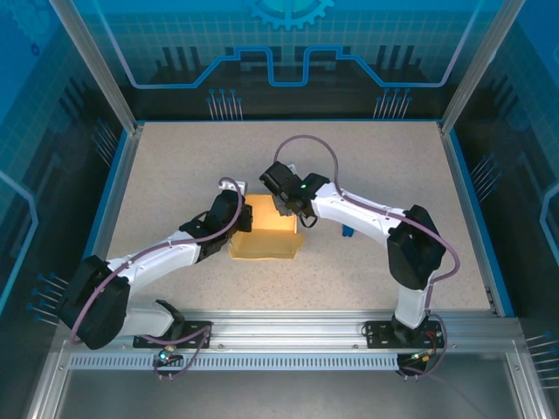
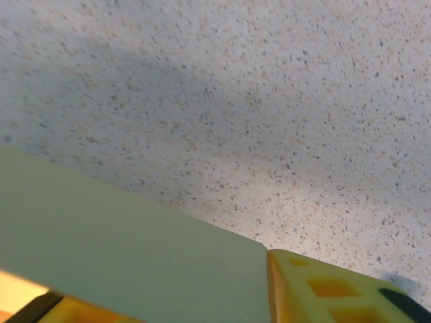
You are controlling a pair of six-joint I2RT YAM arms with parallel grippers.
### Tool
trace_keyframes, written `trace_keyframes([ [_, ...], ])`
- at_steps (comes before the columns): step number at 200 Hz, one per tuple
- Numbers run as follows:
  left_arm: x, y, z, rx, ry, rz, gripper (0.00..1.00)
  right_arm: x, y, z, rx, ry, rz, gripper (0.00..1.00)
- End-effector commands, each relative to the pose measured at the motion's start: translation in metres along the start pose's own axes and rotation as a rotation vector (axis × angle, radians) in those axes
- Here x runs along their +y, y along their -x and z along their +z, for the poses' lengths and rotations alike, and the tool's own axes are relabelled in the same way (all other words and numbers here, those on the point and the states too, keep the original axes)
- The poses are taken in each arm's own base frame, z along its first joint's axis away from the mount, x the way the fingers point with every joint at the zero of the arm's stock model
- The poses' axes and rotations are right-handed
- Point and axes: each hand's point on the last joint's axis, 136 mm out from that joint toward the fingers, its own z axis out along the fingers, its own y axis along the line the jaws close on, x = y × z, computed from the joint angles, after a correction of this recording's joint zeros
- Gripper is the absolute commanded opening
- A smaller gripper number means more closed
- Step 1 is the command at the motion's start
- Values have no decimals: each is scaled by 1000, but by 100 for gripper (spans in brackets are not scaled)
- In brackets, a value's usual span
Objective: Fold the paper box
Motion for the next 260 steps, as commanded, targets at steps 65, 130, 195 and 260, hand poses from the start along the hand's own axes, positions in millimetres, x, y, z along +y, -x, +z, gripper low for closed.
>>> trace_keyframes([
  [65,-10,2,5,41,-30,62,2,-7,34,-58,-120,173,45,59],
  [130,-16,-40,31,387,-129,78,2,-67,33,-66,-130,215,130,61],
  [195,-25,-48,62,596,-184,82,4,-102,-11,-39,-31,145,148,61],
  [260,-36,-38,85,634,-208,98,12,-105,-35,-12,65,189,165,61],
])
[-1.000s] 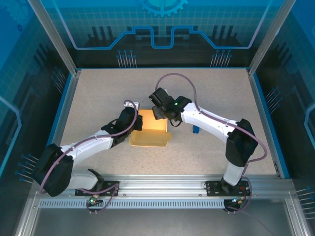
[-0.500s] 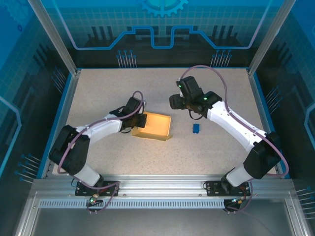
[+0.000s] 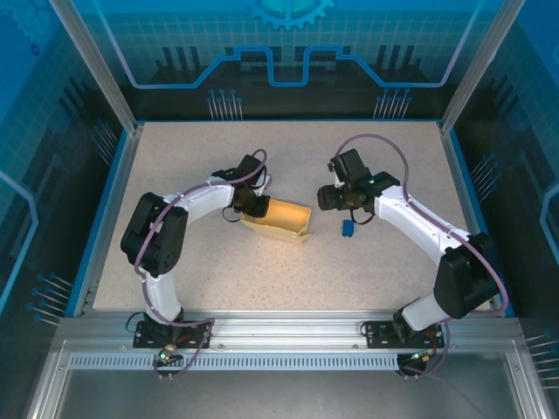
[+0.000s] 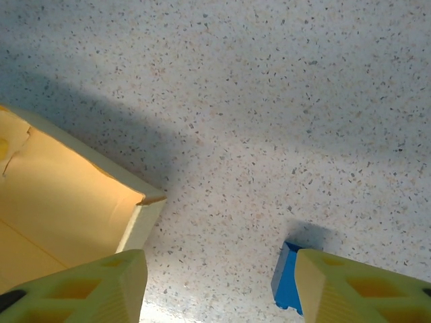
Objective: Fold the paper box
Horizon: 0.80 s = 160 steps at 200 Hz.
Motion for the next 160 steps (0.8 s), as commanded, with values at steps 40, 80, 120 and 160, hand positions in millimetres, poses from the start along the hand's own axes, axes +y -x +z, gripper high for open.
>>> trace_keyframes([
  [40,-9,13,6,49,-42,36,16,1,-6,12,32,27,-22,61],
  [80,-9,25,3,33,-40,40,28,-4,-8,17,37,19,-19,61],
  [120,3,51,-25,-79,5,20,45,1,-1,30,49,82,-15,61],
  [160,26,82,-82,-303,73,-51,55,32,10,66,115,231,-47,62],
])
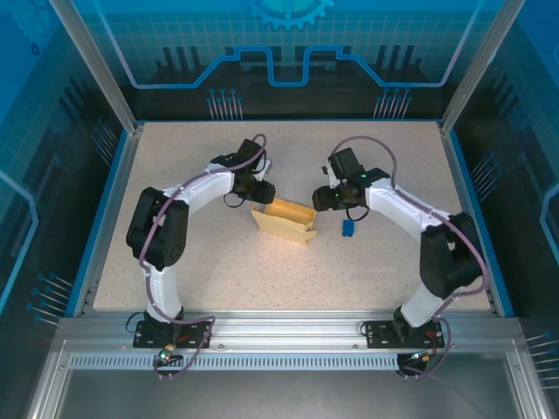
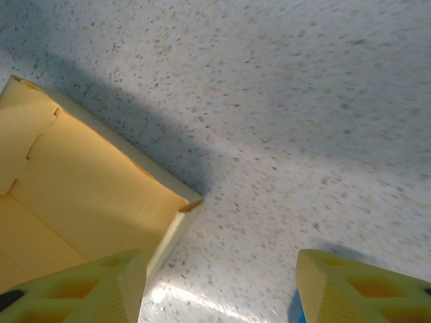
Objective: Fold the paper box
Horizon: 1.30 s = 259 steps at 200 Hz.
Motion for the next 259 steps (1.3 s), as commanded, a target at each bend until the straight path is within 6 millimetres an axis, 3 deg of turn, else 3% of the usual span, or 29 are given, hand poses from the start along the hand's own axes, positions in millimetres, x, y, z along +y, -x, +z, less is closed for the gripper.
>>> trace_keyframes([
  [1,17,39,-58,-221,50,-58,55,24,19,16,5,138,-39,62],
  [32,37,36,-100,-369,64,-150,59,44,28,45,63,251,-49,63],
  [60,49,10,-112,-404,60,-225,61,52,19,62,141,306,-34,63],
  [124,80,-64,-117,-416,77,-398,65,73,-19,41,183,471,56,63],
  [151,87,-95,-110,-386,99,-453,65,86,-37,34,185,517,87,63],
  [192,82,-134,-79,-300,43,-547,63,113,-61,32,197,532,83,64],
  [223,59,-136,-61,-248,-88,-577,60,117,-63,29,192,541,74,65],
  [259,30,-130,-43,-204,-173,-555,59,96,-49,19,138,490,82,66],
])
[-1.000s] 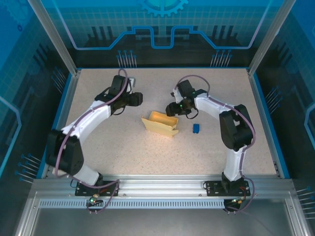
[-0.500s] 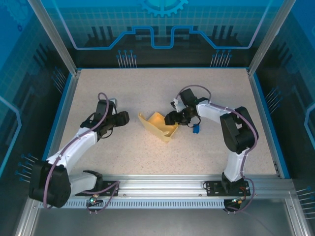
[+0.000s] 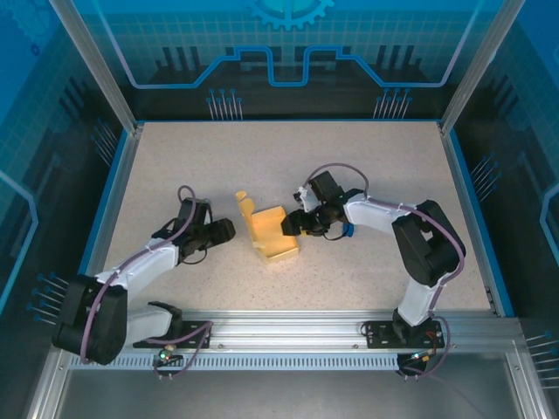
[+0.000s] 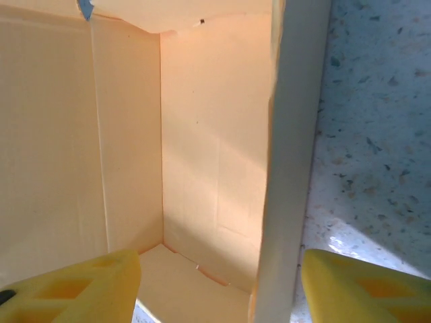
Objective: Fold the paper box
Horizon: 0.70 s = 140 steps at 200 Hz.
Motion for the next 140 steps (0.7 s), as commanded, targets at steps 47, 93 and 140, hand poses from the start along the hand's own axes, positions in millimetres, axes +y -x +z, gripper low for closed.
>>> trace_keyframes([
  [47,-55,-2,31,58,-152,4,57,-38,23,-61,-144,-192,22,66],
  [93,-82,9,51,75,-182,49,57,-89,10,-113,-159,-561,18,66],
  [140,-97,22,54,57,-190,92,57,-124,-5,-142,-181,-706,102,67],
])
